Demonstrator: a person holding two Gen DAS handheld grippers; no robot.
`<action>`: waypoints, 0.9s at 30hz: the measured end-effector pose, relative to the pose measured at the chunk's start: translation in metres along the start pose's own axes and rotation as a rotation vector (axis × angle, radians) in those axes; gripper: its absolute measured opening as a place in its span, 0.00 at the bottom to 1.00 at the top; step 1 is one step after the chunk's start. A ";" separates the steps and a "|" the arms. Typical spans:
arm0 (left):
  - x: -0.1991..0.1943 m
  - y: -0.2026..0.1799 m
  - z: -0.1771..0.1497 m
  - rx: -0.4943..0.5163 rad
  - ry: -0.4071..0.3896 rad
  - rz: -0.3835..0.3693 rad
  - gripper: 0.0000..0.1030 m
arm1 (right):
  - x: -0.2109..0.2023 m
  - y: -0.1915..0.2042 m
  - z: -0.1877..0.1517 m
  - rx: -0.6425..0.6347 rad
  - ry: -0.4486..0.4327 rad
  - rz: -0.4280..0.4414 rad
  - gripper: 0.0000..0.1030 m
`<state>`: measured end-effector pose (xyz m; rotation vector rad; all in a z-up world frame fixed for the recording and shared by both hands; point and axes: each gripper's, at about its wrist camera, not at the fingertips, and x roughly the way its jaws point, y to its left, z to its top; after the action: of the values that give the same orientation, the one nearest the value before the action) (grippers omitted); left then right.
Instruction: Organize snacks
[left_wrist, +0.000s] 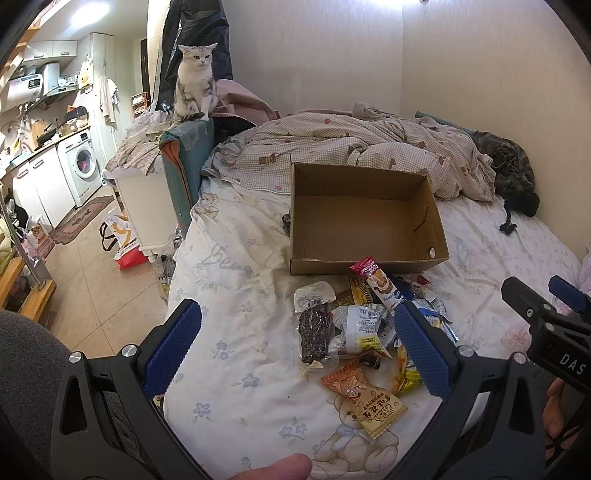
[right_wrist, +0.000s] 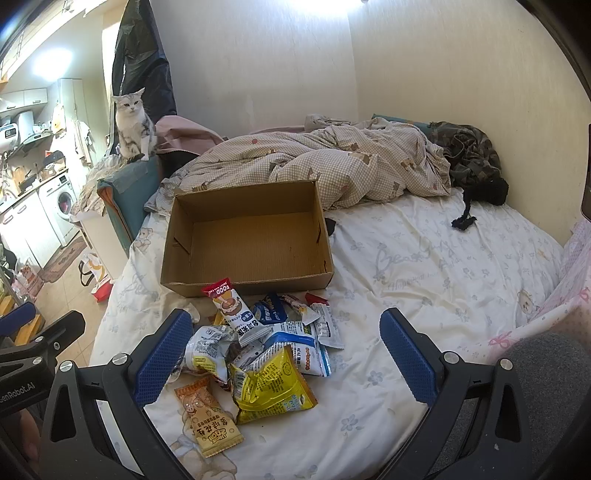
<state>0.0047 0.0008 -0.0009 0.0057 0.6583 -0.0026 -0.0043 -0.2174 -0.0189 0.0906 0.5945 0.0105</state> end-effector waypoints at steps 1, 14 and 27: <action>-0.001 0.001 0.000 -0.001 0.000 -0.001 1.00 | 0.000 0.000 0.000 0.000 0.000 0.000 1.00; -0.002 0.002 0.001 -0.009 -0.002 -0.002 1.00 | 0.001 0.003 -0.002 -0.010 0.009 -0.001 1.00; 0.002 0.005 0.000 -0.027 0.026 -0.001 1.00 | 0.001 0.004 -0.002 -0.012 0.011 0.001 1.00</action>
<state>0.0064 0.0059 -0.0016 -0.0210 0.6844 0.0057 -0.0045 -0.2130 -0.0211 0.0794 0.6050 0.0152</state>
